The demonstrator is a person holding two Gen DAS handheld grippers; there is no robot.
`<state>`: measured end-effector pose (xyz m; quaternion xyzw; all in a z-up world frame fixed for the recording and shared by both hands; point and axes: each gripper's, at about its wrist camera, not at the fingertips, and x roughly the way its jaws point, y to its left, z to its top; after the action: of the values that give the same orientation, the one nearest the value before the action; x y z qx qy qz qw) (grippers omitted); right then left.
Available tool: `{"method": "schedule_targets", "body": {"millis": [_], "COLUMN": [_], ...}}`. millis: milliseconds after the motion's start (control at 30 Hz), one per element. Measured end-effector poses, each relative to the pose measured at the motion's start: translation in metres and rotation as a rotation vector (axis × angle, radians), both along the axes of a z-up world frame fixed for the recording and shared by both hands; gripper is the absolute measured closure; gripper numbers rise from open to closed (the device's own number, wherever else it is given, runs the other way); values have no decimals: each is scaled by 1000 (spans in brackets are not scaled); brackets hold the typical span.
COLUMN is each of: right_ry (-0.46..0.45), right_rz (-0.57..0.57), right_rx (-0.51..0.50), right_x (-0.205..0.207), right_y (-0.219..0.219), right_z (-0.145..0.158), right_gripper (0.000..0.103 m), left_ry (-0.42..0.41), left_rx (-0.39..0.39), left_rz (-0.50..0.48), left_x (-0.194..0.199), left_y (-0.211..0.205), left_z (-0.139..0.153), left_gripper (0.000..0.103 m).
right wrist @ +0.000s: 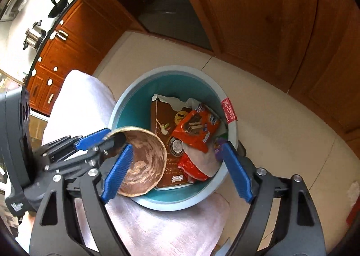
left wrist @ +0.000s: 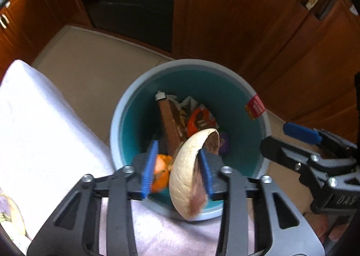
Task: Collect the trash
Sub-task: 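Carry the bowl and wrapper over the teal bin and open both tools, then swing both tools back toward the corn husk and paper cup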
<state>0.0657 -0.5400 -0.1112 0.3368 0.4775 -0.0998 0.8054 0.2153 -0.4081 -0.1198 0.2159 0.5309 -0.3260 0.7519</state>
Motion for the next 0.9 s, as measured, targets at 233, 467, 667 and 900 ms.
{"method": "schedule_targets", "body": {"millis": [233, 467, 667, 900], "right_ry": [5, -7, -17, -24], "right_rz": [6, -1, 24, 96], "right_rx": [18, -7, -19, -43], "right_x": [1, -5, -6, -1], "right_y": [10, 18, 40, 80], "right_z": [3, 19, 36, 59], "right_gripper": [23, 18, 18, 17], "left_ry": [-22, -50, -66, -86], "left_rx": [-77, -101, -124, -163], "left_rz": [31, 62, 101, 170], "left_x": [-1, -20, -22, -36], "left_y": [16, 33, 67, 118], "left_z": [28, 47, 63, 83], "left_gripper": [42, 39, 38, 34]}}
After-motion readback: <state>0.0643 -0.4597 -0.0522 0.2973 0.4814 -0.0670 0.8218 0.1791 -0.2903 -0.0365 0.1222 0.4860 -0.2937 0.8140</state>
